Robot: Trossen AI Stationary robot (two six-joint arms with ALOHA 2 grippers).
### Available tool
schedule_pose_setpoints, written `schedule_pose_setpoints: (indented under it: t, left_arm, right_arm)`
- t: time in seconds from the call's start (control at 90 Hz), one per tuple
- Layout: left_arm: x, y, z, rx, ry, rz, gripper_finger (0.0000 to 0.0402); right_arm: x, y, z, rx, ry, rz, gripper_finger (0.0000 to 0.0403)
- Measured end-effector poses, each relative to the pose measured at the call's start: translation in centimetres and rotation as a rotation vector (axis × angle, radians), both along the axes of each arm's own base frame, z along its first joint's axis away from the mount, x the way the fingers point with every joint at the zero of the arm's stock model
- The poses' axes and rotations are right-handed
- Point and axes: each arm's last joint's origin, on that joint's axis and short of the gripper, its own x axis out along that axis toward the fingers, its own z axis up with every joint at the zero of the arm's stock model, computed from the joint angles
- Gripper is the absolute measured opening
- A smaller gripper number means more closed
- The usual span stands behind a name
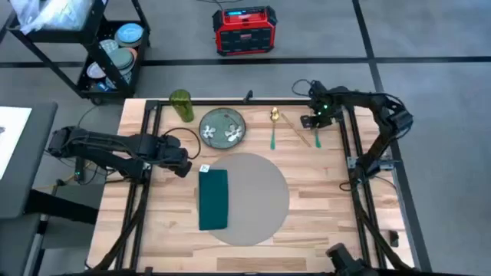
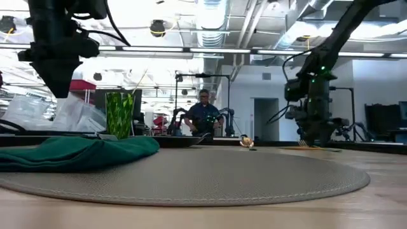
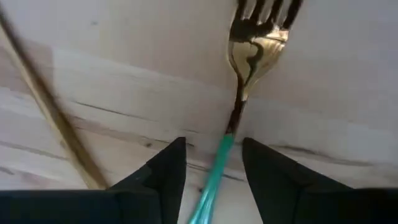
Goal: Set table place
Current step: Put the green fork on the green napkin
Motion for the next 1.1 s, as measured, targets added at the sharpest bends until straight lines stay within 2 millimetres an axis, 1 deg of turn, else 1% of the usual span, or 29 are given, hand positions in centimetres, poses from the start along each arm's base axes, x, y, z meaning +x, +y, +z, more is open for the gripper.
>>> schedule_pose_setpoints:
  t: [0.078, 0.144, 0.211, 0.289, 0.322, 0.444, 0.533, 0.589, 0.667, 0.733, 0.8, 0.856, 1.011, 1.1]
  left_arm:
    - [0.0, 0.0, 0.0, 0.001, 0.003, -0.011, 0.0069]
    - [0.0, 0.0, 0.0, 0.003, 0.008, -0.021, 0.0069]
    - [-0.1, 0.1, 0.0, 0.004, 0.014, -0.022, 0.0069]
    - [0.0, 0.1, 0.0, 0.014, 0.014, -0.021, 0.0069]
    - [-0.1, 0.2, 0.0, 0.017, 0.018, -0.028, 0.0069]
    - [-0.1, 0.4, 0.0, 0.021, 0.033, -0.065, 0.0069]
    - [-0.1, 0.6, 0.0, 0.023, 0.038, -0.068, 0.0069]
    - [-0.1, 0.7, 0.0, 0.032, 0.039, -0.063, 0.0068]
    - [-0.1, 0.7, 0.0, 0.05, 0.04, -0.062, 0.0068]
    - [-0.1, 0.8, 0.0, 0.063, 0.044, -0.072, 0.0068]
    - [-0.1, 0.8, 0.1, 0.07, 0.048, -0.083, 0.0068]
    - [-0.1, 0.8, 0.0, 0.072, 0.047, -0.084, 0.0068]
    - [-0.1, 0.8, 0.1, 0.097, 0.043, -0.061, 0.0068]
    - [-0.1, 0.9, 0.1, 0.1, 0.052, -0.085, 0.0068]
  right_arm:
    - [0.3, 0.2, -0.7, 0.032, 0.022, 0.01, 0.0135]
    - [0.6, 0.4, -0.9, 0.029, 0.059, 0.012, 0.0116]
    - [0.8, 0.5, -0.8, 0.017, 0.085, 0.016, 0.0082]
    - [0.9, 0.8, -0.4, -0.001, 0.094, 0.034, 0.0028]
    - [0.9, 0.8, 0.0, -0.013, 0.087, 0.045, 0.0015]
    - [1.1, 0.9, 1.2, -0.016, 0.053, 0.049, 0.0004]
    - [1.3, 1.4, 2.8, -0.011, 0.026, 0.048, 0.0002]
    - [1.6, 2.2, 3.7, -0.011, 0.025, 0.064, 0.0001]
    - [2.2, 3.9, 5.1, -0.005, 0.012, 0.096, 0.0001]
    - [3.3, 5.5, 6.6, -0.007, -0.064, 0.115, 0.0001]
    - [4.4, 7.8, 7.8, 0.009, -0.111, 0.141, 0.0001]
    - [5.5, 10.0, 8.3, 0.014, -0.126, 0.15, 0.0001]
    - [10.2, 16.6, 9.0, 0.023, -0.278, 0.214, 0.0001]
    - [12.9, 19.5, 8.9, 0.035, -0.408, 0.214, 0.0001]
